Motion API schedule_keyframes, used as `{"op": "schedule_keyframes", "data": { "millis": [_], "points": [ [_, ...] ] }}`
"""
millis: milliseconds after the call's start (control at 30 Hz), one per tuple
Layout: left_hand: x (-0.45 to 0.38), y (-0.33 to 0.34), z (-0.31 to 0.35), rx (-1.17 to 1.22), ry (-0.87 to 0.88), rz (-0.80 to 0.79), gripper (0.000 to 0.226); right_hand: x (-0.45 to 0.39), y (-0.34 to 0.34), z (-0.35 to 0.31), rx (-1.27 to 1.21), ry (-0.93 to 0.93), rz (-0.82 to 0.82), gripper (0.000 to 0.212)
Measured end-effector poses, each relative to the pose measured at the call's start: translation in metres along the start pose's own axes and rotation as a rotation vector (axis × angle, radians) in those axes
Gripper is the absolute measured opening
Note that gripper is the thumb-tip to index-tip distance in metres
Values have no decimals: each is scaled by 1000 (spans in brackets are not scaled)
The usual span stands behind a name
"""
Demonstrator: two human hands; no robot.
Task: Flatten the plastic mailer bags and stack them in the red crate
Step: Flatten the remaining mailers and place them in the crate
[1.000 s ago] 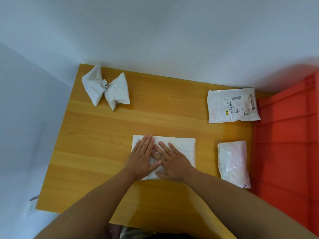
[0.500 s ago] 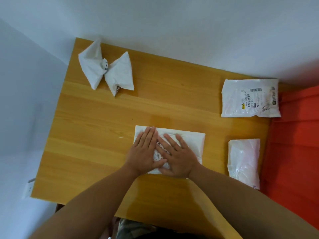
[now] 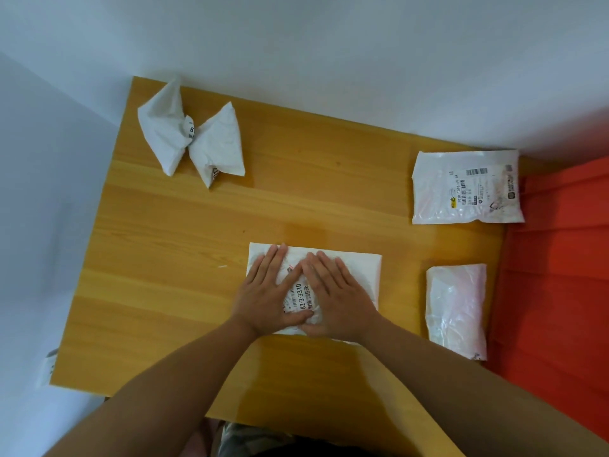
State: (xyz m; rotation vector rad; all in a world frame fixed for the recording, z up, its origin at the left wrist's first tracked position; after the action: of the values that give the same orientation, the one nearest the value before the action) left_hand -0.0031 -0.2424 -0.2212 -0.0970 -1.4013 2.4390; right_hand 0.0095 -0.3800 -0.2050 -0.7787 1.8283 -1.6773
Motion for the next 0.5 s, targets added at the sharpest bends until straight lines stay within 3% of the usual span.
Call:
{"op": "schedule_keyframes", "data": {
  "millis": [100, 500],
  "points": [
    [-1, -2, 2, -1, 18, 14, 88, 13, -1, 15, 76, 54, -34, 108],
    [-2, -4, 4, -12, 32, 45, 83, 16, 13, 24, 102, 57, -133, 104]
  ]
}}
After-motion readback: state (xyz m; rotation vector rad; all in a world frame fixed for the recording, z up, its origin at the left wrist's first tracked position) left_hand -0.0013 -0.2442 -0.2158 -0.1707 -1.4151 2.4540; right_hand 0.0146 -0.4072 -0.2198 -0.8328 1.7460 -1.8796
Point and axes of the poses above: each hand's wrist, its own x-axis away from the middle knuckle, its own y-axis out of the palm, z = x × y, the point moved 7 cm from there along -x, towards the middle knuckle, and after that the axes turned 14 degrees about x, right-handed, at the moved point
